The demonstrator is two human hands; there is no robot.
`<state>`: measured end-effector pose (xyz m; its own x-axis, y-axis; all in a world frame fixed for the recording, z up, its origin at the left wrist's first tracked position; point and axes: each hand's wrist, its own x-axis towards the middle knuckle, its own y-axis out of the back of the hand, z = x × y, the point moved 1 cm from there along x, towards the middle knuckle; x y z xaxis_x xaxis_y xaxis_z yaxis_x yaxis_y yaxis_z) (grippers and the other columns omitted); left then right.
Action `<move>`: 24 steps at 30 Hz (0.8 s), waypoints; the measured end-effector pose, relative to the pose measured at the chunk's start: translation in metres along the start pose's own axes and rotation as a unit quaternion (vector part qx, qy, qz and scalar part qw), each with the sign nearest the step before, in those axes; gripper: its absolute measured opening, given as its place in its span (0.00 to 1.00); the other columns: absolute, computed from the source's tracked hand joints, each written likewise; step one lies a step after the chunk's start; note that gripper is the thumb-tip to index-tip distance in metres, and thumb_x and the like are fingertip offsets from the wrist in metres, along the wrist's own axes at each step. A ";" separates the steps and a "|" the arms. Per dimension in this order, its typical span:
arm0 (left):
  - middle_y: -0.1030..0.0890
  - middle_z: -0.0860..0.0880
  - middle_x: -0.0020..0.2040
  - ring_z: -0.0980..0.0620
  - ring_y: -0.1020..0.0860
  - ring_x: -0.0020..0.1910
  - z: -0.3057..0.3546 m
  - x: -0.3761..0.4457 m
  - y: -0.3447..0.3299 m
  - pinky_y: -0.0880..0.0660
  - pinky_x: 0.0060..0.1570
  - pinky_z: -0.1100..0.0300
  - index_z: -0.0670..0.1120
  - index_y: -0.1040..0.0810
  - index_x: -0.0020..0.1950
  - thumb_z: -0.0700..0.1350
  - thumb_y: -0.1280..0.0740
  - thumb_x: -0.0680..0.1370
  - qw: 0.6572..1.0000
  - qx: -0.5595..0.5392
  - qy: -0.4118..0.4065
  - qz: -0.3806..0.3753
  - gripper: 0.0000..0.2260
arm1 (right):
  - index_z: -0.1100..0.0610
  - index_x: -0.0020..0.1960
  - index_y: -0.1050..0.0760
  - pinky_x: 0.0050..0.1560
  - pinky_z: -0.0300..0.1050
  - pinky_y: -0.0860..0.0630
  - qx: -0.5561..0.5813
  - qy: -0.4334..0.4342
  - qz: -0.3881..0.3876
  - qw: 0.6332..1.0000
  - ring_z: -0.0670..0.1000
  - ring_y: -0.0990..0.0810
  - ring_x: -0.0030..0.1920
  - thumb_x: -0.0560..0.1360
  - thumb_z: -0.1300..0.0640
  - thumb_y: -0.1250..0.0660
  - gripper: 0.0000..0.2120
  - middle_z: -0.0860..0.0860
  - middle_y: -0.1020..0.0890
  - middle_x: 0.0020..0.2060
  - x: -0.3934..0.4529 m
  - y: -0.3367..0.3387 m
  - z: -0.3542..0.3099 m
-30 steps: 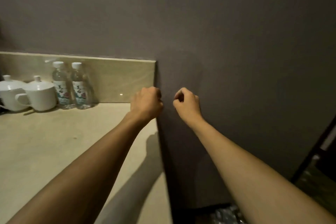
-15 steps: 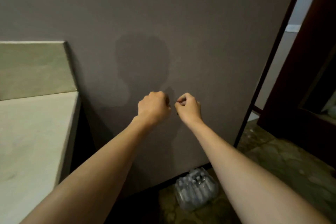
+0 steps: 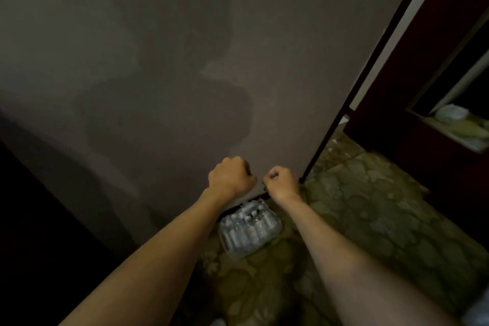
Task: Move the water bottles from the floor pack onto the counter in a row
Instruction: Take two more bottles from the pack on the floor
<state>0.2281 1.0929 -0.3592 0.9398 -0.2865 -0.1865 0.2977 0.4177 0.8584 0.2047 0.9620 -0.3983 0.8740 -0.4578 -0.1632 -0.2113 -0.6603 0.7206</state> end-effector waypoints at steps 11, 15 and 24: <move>0.19 0.45 0.54 0.44 0.21 0.53 -0.010 0.115 -0.078 0.27 0.45 0.55 0.47 0.19 0.55 0.54 0.34 0.76 0.995 -0.011 0.064 -0.076 0.14 | 0.53 0.30 0.35 0.38 0.43 0.27 -0.089 -0.061 -0.087 0.990 0.52 0.27 0.36 0.72 0.57 0.32 0.16 0.51 0.26 0.32 0.107 -0.029 0.064; 0.19 0.46 0.54 0.46 0.21 0.52 -0.016 0.136 -0.117 0.27 0.43 0.56 0.47 0.20 0.57 0.51 0.35 0.78 0.989 0.003 0.104 -0.102 0.12 | 0.49 0.32 0.37 0.40 0.45 0.26 -0.084 -0.057 -0.145 0.984 0.51 0.25 0.38 0.75 0.59 0.33 0.17 0.49 0.27 0.30 0.133 -0.052 0.085; 0.21 0.46 0.59 0.45 0.21 0.55 -0.005 0.188 -0.221 0.22 0.54 0.51 0.49 0.23 0.61 0.49 0.38 0.78 0.964 -0.018 0.229 -0.134 0.14 | 0.53 0.40 0.23 0.51 0.57 0.19 -0.097 -0.062 -0.308 0.944 0.57 0.19 0.47 0.76 0.60 0.37 0.08 0.56 0.18 0.43 0.217 -0.074 0.180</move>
<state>0.3399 0.9513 -0.5865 0.8019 0.0199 -0.5971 0.5372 0.4134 0.7352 0.3314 0.8044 -0.6089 0.7444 -0.0965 -0.6607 0.4147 -0.7087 0.5707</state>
